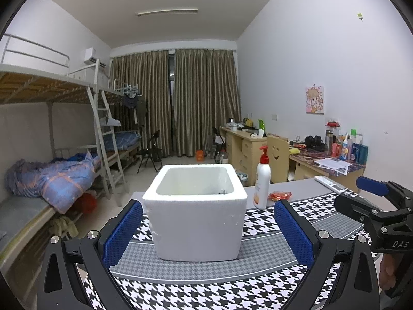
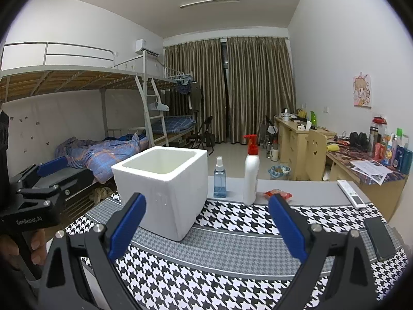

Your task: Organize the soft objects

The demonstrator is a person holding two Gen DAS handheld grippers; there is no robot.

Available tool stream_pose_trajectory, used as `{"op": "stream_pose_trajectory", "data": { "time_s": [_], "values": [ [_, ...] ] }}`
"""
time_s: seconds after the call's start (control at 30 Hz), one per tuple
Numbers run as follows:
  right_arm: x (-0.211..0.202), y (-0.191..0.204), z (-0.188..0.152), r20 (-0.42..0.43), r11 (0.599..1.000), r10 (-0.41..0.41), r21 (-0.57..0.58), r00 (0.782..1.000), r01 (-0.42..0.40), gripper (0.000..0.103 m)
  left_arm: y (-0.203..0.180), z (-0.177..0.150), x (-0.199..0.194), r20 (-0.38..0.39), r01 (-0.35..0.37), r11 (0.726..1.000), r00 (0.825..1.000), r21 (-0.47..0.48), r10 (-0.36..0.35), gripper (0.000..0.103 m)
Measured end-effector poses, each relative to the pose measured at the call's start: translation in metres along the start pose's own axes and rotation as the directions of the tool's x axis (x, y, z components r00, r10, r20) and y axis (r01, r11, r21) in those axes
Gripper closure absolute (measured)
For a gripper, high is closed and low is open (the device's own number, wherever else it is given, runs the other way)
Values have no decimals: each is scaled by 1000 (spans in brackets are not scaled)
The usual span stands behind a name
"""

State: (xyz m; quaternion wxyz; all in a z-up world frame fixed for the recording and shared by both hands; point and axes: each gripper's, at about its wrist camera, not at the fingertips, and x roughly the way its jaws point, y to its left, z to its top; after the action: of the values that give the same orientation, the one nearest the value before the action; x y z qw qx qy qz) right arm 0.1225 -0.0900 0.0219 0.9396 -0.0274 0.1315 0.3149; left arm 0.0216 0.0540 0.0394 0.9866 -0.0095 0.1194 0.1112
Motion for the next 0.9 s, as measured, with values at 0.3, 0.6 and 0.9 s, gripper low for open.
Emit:
{"op": "stream_pose_trajectory", "data": {
  "time_s": [0.3,0.6,0.9],
  "values": [
    [-4,1,-17,2,1000,-13,2,1000,13,5,-8,-19,-2,-5,-8,1000,1000,-7,8,1],
    [-3,-4,-27,-14,1000,-14,27,1000,15,5,-12,-29,-1,-19,-25,1000,1000,-9,25,1],
    [-1,-2,-39,-38,999,-16,35,999,17,5,-12,-39,1,-48,-22,1000,999,-21,21,1]
  ]
}}
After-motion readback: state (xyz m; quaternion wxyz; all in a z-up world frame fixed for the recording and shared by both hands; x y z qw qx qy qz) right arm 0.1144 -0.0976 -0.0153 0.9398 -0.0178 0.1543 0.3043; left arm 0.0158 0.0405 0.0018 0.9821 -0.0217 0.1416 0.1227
